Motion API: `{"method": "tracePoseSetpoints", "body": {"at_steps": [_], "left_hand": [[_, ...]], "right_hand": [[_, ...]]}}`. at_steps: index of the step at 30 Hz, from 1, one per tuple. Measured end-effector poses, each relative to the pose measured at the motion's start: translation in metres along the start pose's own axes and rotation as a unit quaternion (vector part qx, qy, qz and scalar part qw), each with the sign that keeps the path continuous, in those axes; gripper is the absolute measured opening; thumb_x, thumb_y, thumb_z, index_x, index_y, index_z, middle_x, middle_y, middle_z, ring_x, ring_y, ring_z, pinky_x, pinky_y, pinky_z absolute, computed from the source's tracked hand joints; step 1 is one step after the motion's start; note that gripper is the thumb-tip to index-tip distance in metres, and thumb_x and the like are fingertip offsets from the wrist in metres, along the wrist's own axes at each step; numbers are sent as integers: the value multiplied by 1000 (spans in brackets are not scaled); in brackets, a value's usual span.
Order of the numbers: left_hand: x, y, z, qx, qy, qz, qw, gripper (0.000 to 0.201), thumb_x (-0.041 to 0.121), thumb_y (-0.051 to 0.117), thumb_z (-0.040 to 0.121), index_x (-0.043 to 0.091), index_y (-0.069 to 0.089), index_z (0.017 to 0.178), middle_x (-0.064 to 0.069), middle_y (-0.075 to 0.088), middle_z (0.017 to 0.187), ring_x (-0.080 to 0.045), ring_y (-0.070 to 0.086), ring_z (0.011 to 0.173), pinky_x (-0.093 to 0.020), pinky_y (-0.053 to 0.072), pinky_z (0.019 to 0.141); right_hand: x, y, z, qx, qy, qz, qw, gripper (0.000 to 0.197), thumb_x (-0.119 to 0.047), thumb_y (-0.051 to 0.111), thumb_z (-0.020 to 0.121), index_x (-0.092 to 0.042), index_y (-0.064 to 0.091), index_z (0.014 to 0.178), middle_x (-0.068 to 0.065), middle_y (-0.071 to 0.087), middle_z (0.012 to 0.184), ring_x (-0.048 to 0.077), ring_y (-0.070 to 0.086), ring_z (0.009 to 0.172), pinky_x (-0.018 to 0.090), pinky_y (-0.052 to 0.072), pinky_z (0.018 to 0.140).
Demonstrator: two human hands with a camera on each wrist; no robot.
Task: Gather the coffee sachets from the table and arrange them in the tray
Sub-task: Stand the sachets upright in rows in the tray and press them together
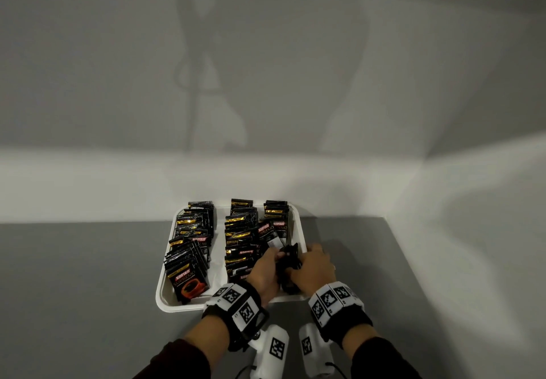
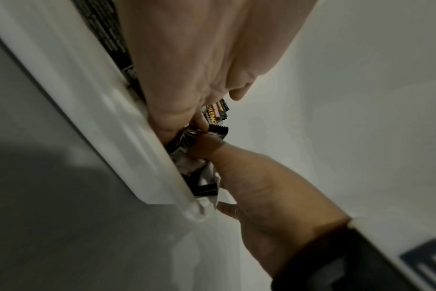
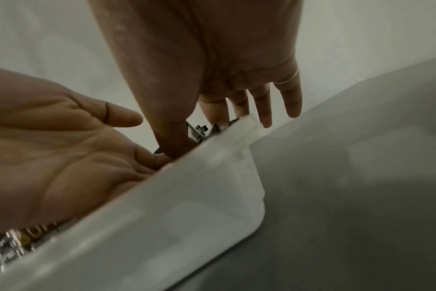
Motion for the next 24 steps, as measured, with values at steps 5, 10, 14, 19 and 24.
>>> {"method": "tracePoseSetpoints", "body": {"at_steps": [5, 10, 14, 19, 24], "left_hand": [[7, 0, -4, -30, 66, 95, 993, 26, -2, 32, 95, 0, 54, 108, -17, 59, 93, -20, 56, 70, -29, 50, 64], [9, 0, -6, -46, 131, 166, 976, 37, -12, 41, 90, 3, 44, 123, -23, 58, 114, -29, 58, 101, -41, 48, 94], [5, -1, -7, -45, 159, 249, 954, 40, -15, 42, 87, 3, 50, 122, -10, 62, 106, -19, 59, 96, -23, 50, 85], [3, 9, -11, -39, 167, 302, 938, 34, -11, 47, 87, 0, 54, 117, -11, 63, 107, -17, 60, 97, -20, 49, 84], [11, 22, -18, -36, 210, 352, 911, 30, -3, 53, 87, 6, 56, 115, -12, 65, 112, -20, 61, 104, -30, 49, 94]], "right_hand": [[15, -8, -1, 49, -1, 154, 987, 22, -26, 69, 77, -9, 73, 90, 0, 46, 113, 19, 50, 108, 30, 43, 95], [29, -24, -9, 83, -9, 252, 964, 19, -17, 70, 78, -4, 72, 91, 3, 54, 110, 10, 54, 90, 16, 41, 73], [26, -23, -18, 26, -22, 234, 972, 19, -17, 67, 82, -3, 71, 93, 3, 55, 101, 15, 55, 89, 20, 39, 77], [23, -23, -25, 9, -24, 278, 960, 11, -11, 61, 84, -7, 62, 74, 4, 60, 70, 13, 52, 64, 24, 40, 61], [20, -29, -22, 45, -8, 362, 931, 31, -8, 63, 82, -7, 56, 112, 10, 64, 103, 22, 62, 95, 38, 52, 86]]}}
Point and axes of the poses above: each hand's wrist, its own z-axis towards the middle knuckle, its own y-axis out of the palm, x = y × z, the point moved 2 cm from there along z, towards the middle knuckle
